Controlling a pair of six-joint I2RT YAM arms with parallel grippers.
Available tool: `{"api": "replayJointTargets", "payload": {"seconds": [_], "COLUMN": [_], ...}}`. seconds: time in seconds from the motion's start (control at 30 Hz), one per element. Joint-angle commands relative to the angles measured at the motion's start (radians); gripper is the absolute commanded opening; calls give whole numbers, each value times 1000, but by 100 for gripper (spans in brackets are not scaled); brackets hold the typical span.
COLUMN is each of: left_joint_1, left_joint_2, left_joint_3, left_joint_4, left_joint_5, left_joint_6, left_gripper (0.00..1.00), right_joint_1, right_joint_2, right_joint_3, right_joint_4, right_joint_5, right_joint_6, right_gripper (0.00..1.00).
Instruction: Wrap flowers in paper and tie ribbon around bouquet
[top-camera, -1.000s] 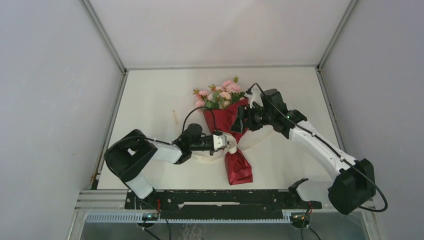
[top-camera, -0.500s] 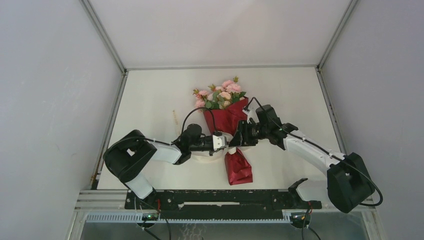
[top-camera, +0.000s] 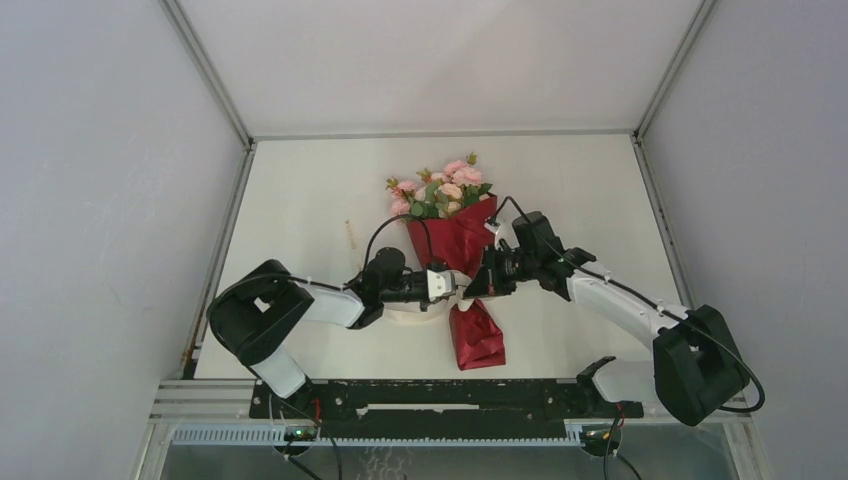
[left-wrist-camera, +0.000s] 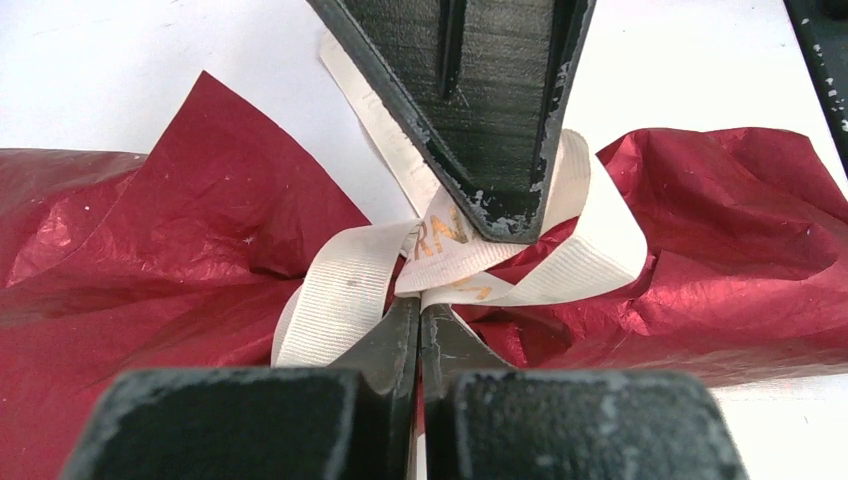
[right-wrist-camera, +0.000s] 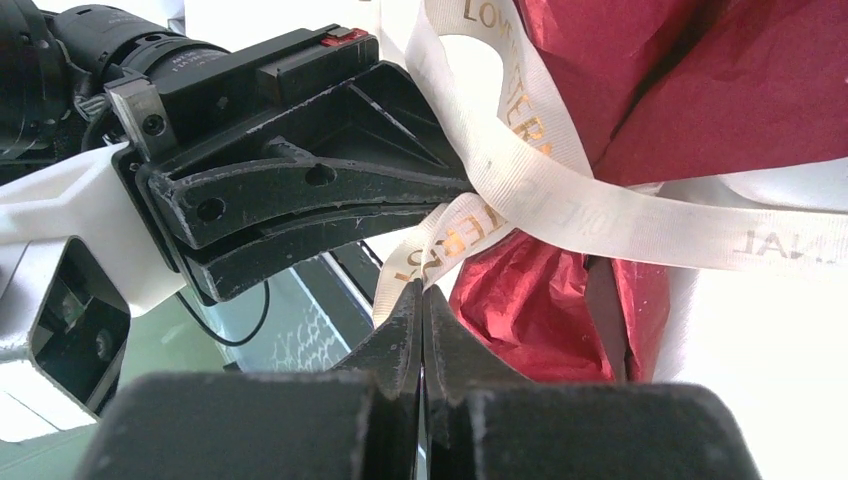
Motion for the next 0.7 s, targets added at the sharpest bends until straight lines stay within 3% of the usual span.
{"api": "replayJointTargets", "payload": {"seconds": [0.0, 0.07, 0.13, 0.17, 0.27, 0.47, 0.67], "left_joint_1": [-9, -13, -17, -20, -25, -27, -28], "left_joint_2": [-18, -21, -20, -20, -19, -13, -10], "left_joint_3": [35, 33, 30, 30, 33, 42, 46], "left_joint_4": [-1, -10, -11, -11, -11, -11, -11], "left_joint_5": [-18, -20, -25, -27, -32, -41, -33], "left_joint_6": [14, 22, 28, 29, 26, 25, 24], "left_gripper": [0, 0, 0, 0, 0, 0, 0], "right_joint_1": [-11, -21, -20, -18, 6, 82, 99], "right_joint_2": [-52, -71, -108, -132, -199, -208, -160], "right_joint_3": [-16, -26, -39, -56, -125, -189, -203], "right_joint_4": [12, 24, 42, 60, 144, 195, 243], "right_joint_5": [-34, -59, -74, -82, -73, 101, 158], "right_joint_6": [-24, -36, -68, -85, -122, -178, -161], "right_gripper": [0, 2, 34, 45, 61, 64, 63]}}
